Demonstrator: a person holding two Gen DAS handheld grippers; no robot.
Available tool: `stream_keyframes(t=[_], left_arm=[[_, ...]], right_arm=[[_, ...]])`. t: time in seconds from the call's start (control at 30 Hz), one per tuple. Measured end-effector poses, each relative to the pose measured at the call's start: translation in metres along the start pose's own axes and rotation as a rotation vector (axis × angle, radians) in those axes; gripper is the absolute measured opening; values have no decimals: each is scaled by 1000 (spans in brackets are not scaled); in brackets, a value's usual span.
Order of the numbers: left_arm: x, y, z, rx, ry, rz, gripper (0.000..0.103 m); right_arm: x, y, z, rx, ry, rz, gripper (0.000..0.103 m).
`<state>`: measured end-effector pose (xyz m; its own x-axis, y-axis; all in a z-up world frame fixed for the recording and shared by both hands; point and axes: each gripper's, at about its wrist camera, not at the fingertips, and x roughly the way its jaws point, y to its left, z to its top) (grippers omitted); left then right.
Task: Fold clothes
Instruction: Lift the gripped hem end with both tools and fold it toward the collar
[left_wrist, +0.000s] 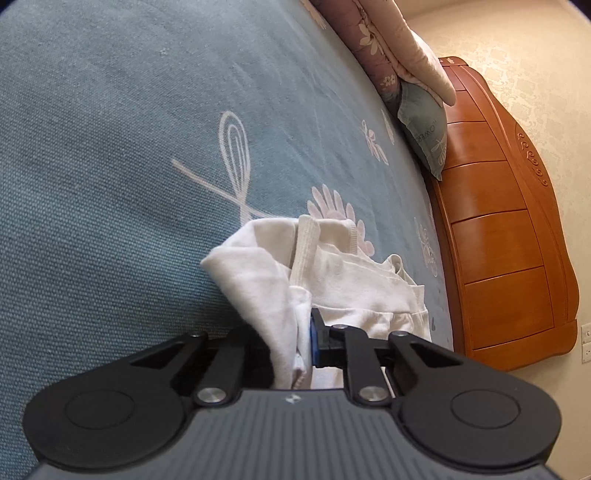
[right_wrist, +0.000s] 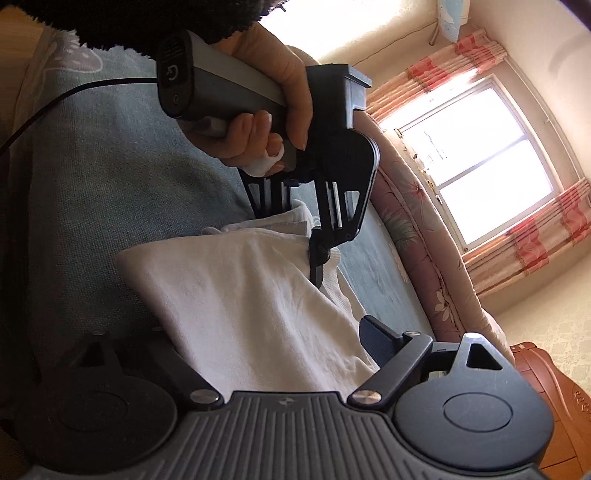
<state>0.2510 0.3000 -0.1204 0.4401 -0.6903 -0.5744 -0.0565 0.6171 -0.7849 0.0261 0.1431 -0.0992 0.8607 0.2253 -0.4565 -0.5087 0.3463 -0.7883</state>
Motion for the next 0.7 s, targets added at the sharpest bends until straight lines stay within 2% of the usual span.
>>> stream_keyframes(t=[0.03, 0.07, 0.1, 0.13, 0.17, 0.2, 0.3, 0.5, 0.63, 0.7], left_arm=[[-1, -1, -1, -1, -2, 6, 16], [-1, -3, -2, 0, -5, 13, 16], [-1, -4, -2, 3, -9, 20, 16], [-2, -6, -3, 5, -13, 27, 16], [-2, -7, -4, 6, -17, 33, 16], [-2, -8, -5, 6, -22, 37, 16], [-4, -10, -7, 3, -38, 50, 15], [-4, -22, -8, -3, -51, 102, 15], [-1, -41, -5, 31, -46, 176, 9], [0, -51, -4, 51, -47, 209, 9]], right_arm=[[-1, 5, 2, -37, 4, 1, 76], [-1, 10, 4, -70, 6, 4, 67], [-2, 14, 5, -97, 8, 10, 54], [-2, 19, 5, -115, 9, 26, 46], [-2, 25, 4, -127, 11, 43, 16], [-2, 32, 3, -139, 15, 56, 10], [-3, 44, 1, -178, 5, 22, 10], [0, 20, 2, -46, -6, 113, 8], [-1, 6, 2, 7, -17, 140, 7], [-4, -4, 3, 44, -29, 124, 7]])
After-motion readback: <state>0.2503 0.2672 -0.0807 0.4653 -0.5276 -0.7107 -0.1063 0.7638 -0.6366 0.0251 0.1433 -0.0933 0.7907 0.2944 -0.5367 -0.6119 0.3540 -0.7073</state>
